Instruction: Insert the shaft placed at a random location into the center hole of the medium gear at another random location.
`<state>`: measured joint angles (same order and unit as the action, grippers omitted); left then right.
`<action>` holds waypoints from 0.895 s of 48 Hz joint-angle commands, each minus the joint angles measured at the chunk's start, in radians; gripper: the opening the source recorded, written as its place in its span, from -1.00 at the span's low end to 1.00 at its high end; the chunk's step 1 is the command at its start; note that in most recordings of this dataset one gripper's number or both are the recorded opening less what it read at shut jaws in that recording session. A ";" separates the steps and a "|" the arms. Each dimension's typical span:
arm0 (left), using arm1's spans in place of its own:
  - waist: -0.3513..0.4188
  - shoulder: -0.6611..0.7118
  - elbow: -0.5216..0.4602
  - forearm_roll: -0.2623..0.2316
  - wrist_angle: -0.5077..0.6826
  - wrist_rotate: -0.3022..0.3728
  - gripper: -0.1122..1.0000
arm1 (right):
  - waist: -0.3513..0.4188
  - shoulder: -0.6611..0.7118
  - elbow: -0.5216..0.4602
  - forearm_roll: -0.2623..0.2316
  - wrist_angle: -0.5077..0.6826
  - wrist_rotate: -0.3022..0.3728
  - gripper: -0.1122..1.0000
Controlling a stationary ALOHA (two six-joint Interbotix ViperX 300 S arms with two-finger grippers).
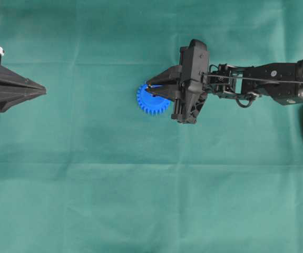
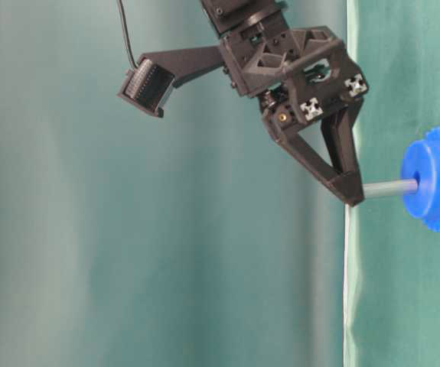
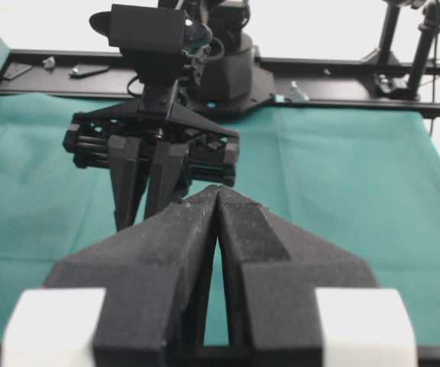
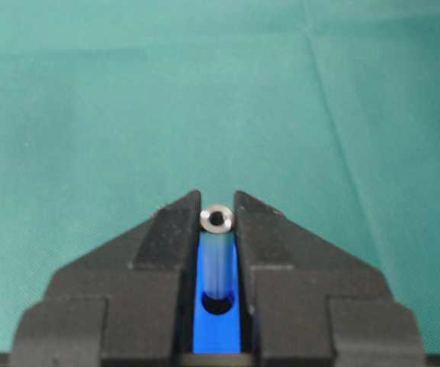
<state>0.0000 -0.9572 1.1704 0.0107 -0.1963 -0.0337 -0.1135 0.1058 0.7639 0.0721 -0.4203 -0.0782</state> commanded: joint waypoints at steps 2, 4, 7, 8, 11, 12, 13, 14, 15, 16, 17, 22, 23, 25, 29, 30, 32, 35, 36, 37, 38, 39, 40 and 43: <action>0.002 0.009 -0.018 0.002 -0.008 -0.002 -0.80 | -0.002 -0.002 -0.002 0.003 0.005 -0.015 -0.57; 0.000 0.009 -0.018 0.002 -0.008 -0.002 -0.80 | -0.002 -0.002 -0.002 0.003 0.005 -0.015 -0.57; 0.002 0.009 -0.018 0.002 -0.008 -0.002 -0.80 | -0.002 -0.003 -0.002 0.003 0.005 -0.014 -0.57; 0.002 0.009 -0.017 0.002 -0.008 -0.002 -0.80 | -0.002 -0.002 -0.002 0.003 0.005 -0.014 -0.57; 0.000 0.009 -0.017 0.002 -0.006 -0.002 -0.80 | -0.002 -0.002 -0.002 0.003 0.006 -0.012 -0.57; 0.002 0.009 -0.017 0.003 -0.006 -0.002 -0.80 | -0.002 -0.003 -0.002 0.002 0.008 -0.012 -0.57; 0.002 0.009 -0.018 0.003 -0.005 -0.002 -0.80 | -0.002 -0.003 -0.002 0.002 0.008 -0.012 -0.57; 0.002 0.009 -0.017 0.002 -0.005 -0.002 -0.80 | -0.002 -0.003 -0.002 0.003 0.008 -0.011 -0.57; 0.002 0.009 -0.017 0.002 -0.005 -0.002 -0.80 | -0.002 -0.003 -0.002 0.003 0.008 -0.011 -0.57; 0.002 0.009 -0.017 0.002 -0.005 -0.002 -0.80 | -0.002 -0.003 -0.002 0.003 0.008 -0.011 -0.57; 0.002 0.009 -0.017 0.002 -0.005 -0.002 -0.80 | -0.002 -0.003 -0.002 0.003 0.008 -0.011 -0.57; 0.002 0.009 -0.017 0.002 -0.003 -0.002 -0.80 | -0.002 -0.014 -0.003 0.002 0.009 -0.012 -0.57; 0.002 0.009 -0.017 0.002 -0.003 -0.002 -0.80 | -0.002 -0.017 -0.003 0.003 0.009 -0.012 -0.57; 0.002 0.009 -0.017 0.002 -0.003 -0.003 -0.80 | -0.002 -0.028 -0.002 0.003 0.011 -0.012 -0.57; 0.000 0.009 -0.017 0.002 -0.003 -0.003 -0.80 | -0.002 -0.057 0.002 0.003 0.023 -0.012 -0.57; 0.002 0.009 -0.017 0.002 -0.003 -0.003 -0.80 | -0.002 -0.063 0.003 0.003 0.028 -0.012 -0.57; 0.000 0.009 -0.017 0.002 -0.003 -0.003 -0.80 | -0.002 -0.078 0.005 0.003 0.038 -0.012 -0.57; 0.002 0.009 -0.017 0.002 -0.002 -0.003 -0.80 | -0.002 -0.100 0.006 0.003 0.054 -0.012 -0.57; 0.002 0.009 -0.017 0.002 -0.003 -0.003 -0.80 | -0.002 -0.104 0.006 0.003 0.057 -0.012 -0.57; 0.000 0.009 -0.017 0.002 -0.002 -0.003 -0.80 | -0.002 -0.110 0.008 0.002 0.061 -0.014 -0.57; 0.002 0.009 -0.015 0.002 -0.003 -0.003 -0.80 | -0.002 -0.117 0.008 0.003 0.064 -0.014 -0.57; 0.002 0.009 -0.015 0.002 -0.002 -0.003 -0.80 | -0.002 -0.121 0.008 0.003 0.067 -0.014 -0.57; 0.002 0.009 -0.015 0.002 -0.002 -0.003 -0.80 | -0.002 -0.126 0.009 0.002 0.071 -0.014 -0.57; 0.002 0.009 -0.015 0.002 -0.002 -0.003 -0.80 | -0.002 -0.127 0.011 0.002 0.072 -0.014 -0.57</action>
<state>0.0000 -0.9557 1.1704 0.0107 -0.1948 -0.0353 -0.1135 0.0123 0.7839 0.0721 -0.3513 -0.0782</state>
